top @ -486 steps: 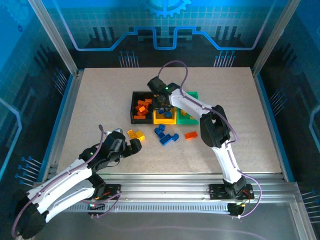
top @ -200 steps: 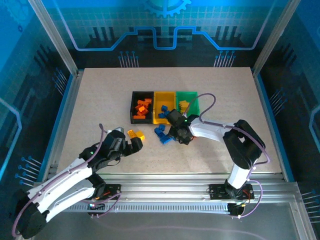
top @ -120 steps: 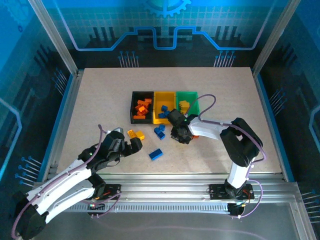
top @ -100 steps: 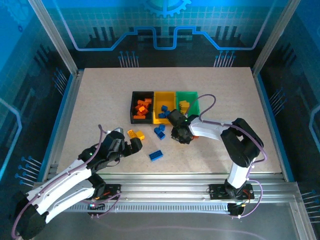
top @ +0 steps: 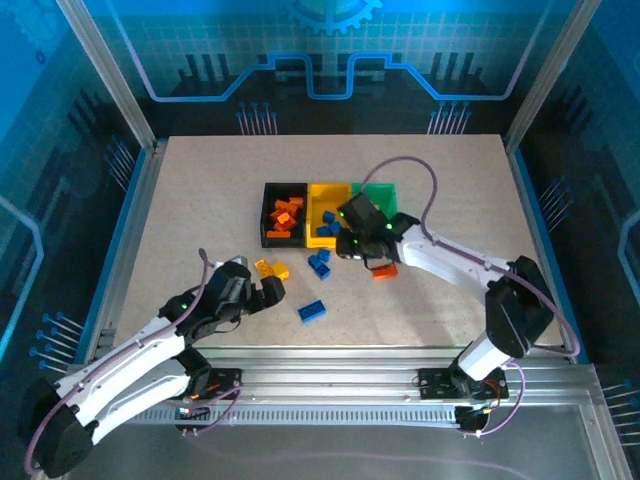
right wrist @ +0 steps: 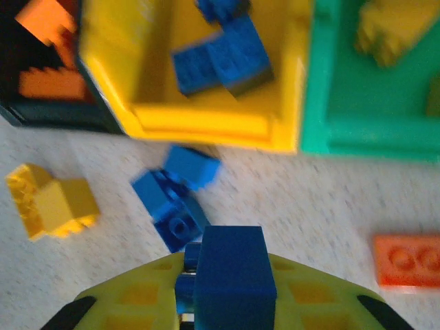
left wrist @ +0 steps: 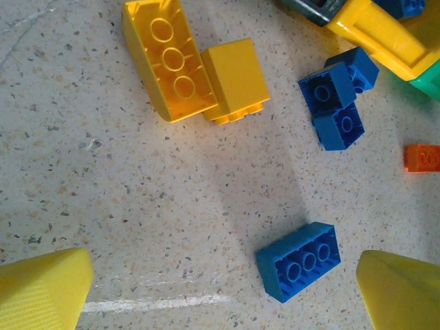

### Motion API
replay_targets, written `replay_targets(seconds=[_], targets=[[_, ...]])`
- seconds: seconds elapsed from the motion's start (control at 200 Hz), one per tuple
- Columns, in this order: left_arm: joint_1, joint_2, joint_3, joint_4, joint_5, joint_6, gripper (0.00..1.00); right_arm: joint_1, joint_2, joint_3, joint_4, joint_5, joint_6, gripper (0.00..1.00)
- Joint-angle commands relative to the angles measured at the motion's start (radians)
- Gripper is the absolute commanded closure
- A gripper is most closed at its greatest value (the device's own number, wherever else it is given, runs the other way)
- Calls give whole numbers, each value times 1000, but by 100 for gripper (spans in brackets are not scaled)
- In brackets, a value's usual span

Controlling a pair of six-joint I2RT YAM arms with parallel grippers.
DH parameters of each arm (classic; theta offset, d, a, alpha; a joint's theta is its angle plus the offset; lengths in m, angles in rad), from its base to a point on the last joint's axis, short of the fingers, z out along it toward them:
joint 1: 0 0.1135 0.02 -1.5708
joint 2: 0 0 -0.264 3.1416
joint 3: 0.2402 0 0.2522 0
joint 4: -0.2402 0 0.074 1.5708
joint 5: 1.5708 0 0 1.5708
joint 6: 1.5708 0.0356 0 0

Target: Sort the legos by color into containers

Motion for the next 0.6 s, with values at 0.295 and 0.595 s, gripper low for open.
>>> replay_targets(seconds=[0.295,0.595], targets=[[10,10,17,-32,39,23,1,-65,527,634,-228,67,-109,69],[12,45,63,-39,43,70,1,-70,514,691,-224,37,-114,40]])
